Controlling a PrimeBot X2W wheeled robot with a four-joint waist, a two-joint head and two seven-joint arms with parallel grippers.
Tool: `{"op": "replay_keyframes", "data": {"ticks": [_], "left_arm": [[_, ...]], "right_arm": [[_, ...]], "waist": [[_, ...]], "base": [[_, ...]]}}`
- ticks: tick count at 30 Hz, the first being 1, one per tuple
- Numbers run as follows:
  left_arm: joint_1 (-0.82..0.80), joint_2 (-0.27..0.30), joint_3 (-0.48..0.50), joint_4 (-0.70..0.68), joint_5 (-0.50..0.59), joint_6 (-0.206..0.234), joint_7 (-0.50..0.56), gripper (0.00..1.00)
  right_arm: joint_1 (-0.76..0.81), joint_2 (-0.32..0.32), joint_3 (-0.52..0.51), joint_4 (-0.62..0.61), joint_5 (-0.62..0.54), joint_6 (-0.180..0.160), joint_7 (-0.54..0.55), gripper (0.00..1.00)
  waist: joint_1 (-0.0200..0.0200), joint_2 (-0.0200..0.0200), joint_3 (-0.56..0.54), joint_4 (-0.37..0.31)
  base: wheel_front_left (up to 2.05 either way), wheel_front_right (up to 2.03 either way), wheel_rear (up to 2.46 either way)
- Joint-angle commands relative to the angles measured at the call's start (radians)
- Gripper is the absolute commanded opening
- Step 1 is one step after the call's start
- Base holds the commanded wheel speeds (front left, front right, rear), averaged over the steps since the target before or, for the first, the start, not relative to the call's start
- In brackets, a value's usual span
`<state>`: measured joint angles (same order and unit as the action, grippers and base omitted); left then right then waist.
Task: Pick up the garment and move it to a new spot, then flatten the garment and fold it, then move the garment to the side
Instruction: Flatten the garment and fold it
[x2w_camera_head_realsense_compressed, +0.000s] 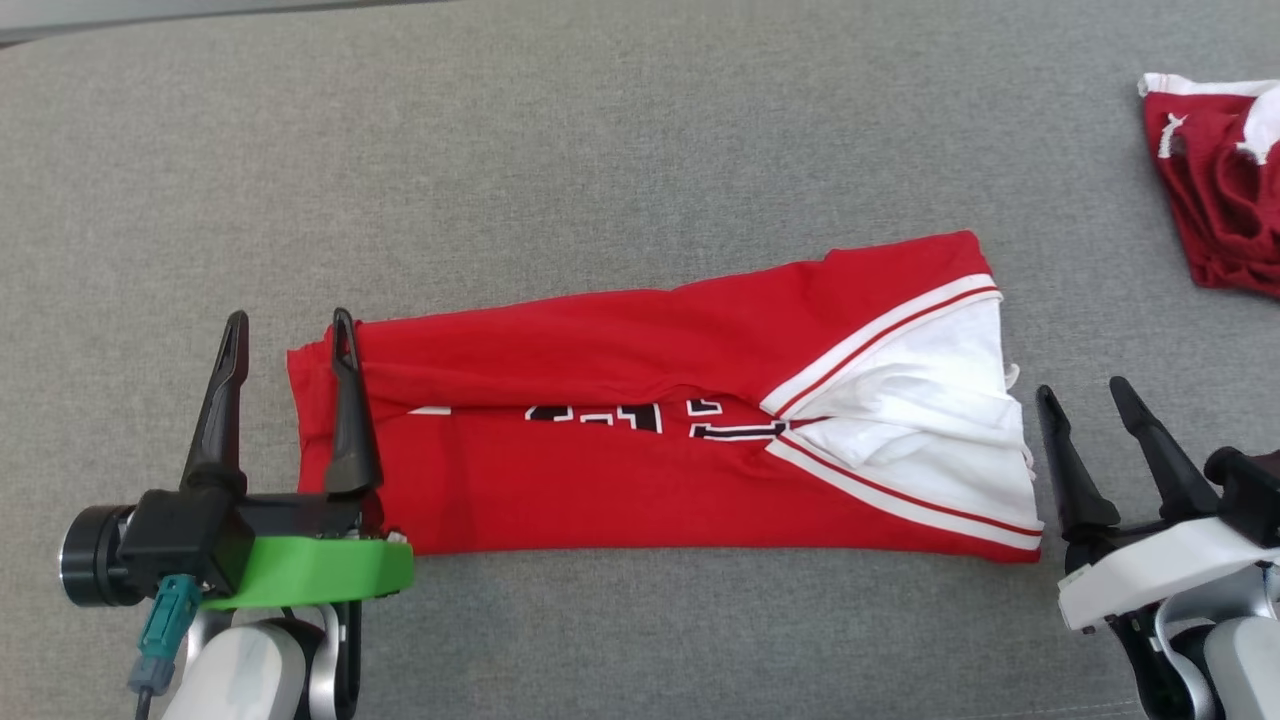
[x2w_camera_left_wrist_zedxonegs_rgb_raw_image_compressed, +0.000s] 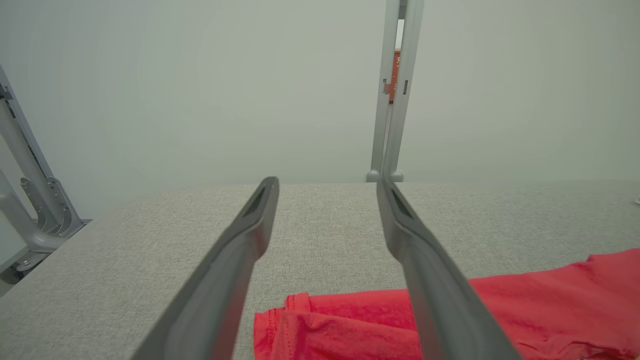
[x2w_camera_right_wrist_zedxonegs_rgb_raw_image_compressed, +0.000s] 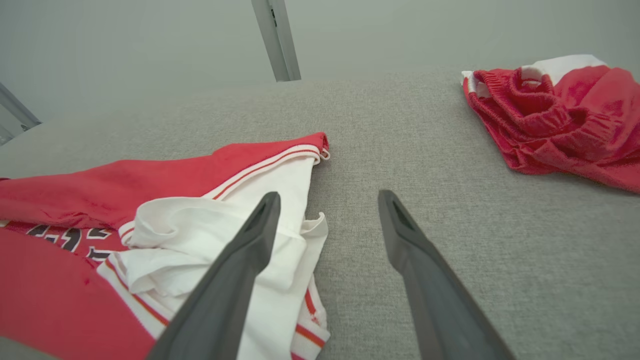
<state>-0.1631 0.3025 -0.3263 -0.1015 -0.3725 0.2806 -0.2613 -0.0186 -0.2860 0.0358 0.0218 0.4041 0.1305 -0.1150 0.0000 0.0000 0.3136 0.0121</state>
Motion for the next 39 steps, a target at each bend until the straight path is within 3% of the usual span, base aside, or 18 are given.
{"op": "replay_keyframes", "data": {"ticks": [1, 11, 12, 13, 14, 20, 28, 34, 39], "left_arm": [[-0.019, -0.008, 0.005, 0.002, 0.008, -0.009, -0.005, 1.00], [-0.044, -0.062, 0.040, 0.021, 0.053, -0.063, -0.005, 1.00], [-0.044, -0.066, 0.044, 0.023, 0.054, -0.068, -0.005, 1.00], [-0.043, -0.070, 0.050, 0.024, 0.058, -0.072, -0.005, 1.00], [-0.042, -0.073, 0.054, 0.026, 0.061, -0.077, -0.005, 1.00], [-0.022, -0.093, 0.077, 0.035, 0.080, -0.097, -0.005, 1.00], [0.009, -0.116, 0.090, 0.047, 0.102, -0.119, -0.005, 1.00], [0.030, -0.127, 0.100, 0.057, 0.111, -0.131, -0.005, 1.00], [0.042, -0.135, 0.103, 0.062, 0.116, -0.138, -0.005, 1.00]], "right_arm": [[-0.026, 0.000, 0.013, 0.035, 0.007, 0.000, -0.006, 1.00], [-0.151, 0.014, 0.180, 0.305, 0.103, 0.000, 0.015, 1.00], [-0.153, 0.014, 0.196, 0.316, 0.116, 0.000, 0.023, 0.80], [-0.153, 0.017, 0.205, 0.333, 0.131, 0.000, 0.033, 0.36], [-0.155, 0.020, 0.212, 0.340, 0.144, 0.000, 0.037, 0.00], [-0.181, -0.013, 0.238, 0.322, 0.181, 0.000, -0.009, 0.00], [-0.146, -0.100, 0.145, 0.306, 0.201, -0.001, -0.052, 0.00], [-0.101, -0.179, 0.076, 0.304, 0.206, -0.001, -0.024, 0.00], [-0.121, -0.218, 0.081, 0.197, 0.171, 0.000, 0.049, 0.00]], "waist": [[0.0000, 0.0000, 0.050, 0.037], [0.0000, 0.0000, 0.076, 0.047], [0.0000, 0.0000, 0.075, 0.047], [0.0000, 0.0000, 0.074, 0.045], [0.0000, 0.0000, 0.073, 0.044], [0.0000, 0.0000, 0.055, 0.033], [0.0000, 0.0000, 0.013, 0.017], [0.0000, 0.0000, -0.019, 0.007], [0.0000, 0.0000, -0.044, -0.005]], "base": [[0.00, 0.00, 0.00], [0.00, 0.00, 0.00], [0.00, 0.00, 0.00], [0.00, 0.00, 0.00], [0.00, 0.00, 0.00], [0.00, 0.00, 0.00], [0.00, 0.00, 0.00], [0.00, 0.00, 0.00], [0.00, 0.00, 0.00]]}}
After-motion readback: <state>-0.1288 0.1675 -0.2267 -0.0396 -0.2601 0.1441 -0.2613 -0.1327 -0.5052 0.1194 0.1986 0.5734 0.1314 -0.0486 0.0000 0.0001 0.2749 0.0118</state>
